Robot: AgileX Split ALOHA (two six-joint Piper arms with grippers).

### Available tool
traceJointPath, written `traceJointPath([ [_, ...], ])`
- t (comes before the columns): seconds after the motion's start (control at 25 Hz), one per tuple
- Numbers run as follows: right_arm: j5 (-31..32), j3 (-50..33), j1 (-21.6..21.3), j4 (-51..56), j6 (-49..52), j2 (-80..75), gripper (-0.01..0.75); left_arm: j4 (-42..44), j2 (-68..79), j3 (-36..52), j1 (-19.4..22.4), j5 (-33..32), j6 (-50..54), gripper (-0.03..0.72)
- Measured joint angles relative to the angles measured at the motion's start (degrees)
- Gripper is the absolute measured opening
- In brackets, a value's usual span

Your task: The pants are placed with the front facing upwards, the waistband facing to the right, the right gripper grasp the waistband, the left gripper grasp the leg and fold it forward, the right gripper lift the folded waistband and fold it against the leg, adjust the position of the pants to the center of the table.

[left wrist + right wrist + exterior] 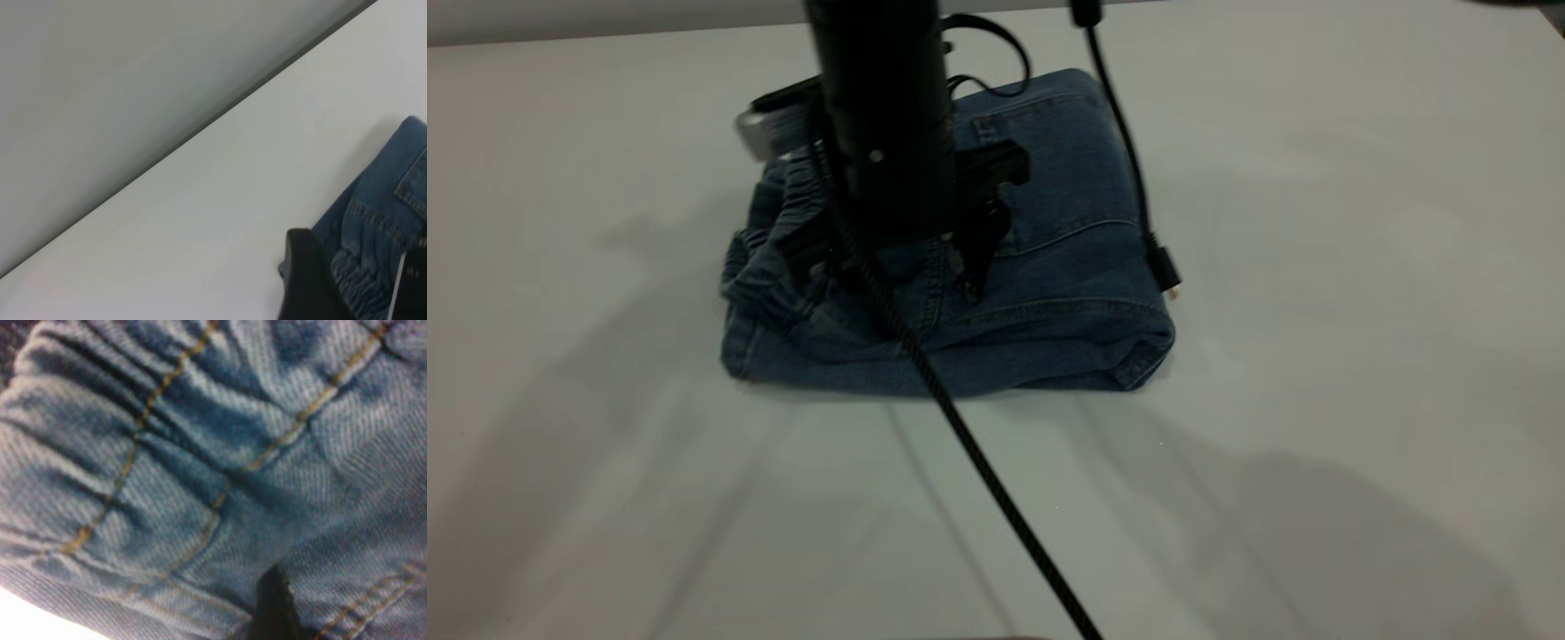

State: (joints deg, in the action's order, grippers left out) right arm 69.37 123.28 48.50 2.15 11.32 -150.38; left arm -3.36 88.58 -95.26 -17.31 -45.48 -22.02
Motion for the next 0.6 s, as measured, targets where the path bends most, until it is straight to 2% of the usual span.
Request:
traceJointPath([
  [0.4,0.19,-0.05,1.18,-0.70,-0.80,1.44,0.470,0.00,0.00,0.00,0.00,-0.04,0.00,0.368],
  [0.6,0.62,-0.31,1.30,-0.83,-2.38,10.51,0.470,0.00,-1.99,0.00,0.00,-0.64,0.00,0.368],
])
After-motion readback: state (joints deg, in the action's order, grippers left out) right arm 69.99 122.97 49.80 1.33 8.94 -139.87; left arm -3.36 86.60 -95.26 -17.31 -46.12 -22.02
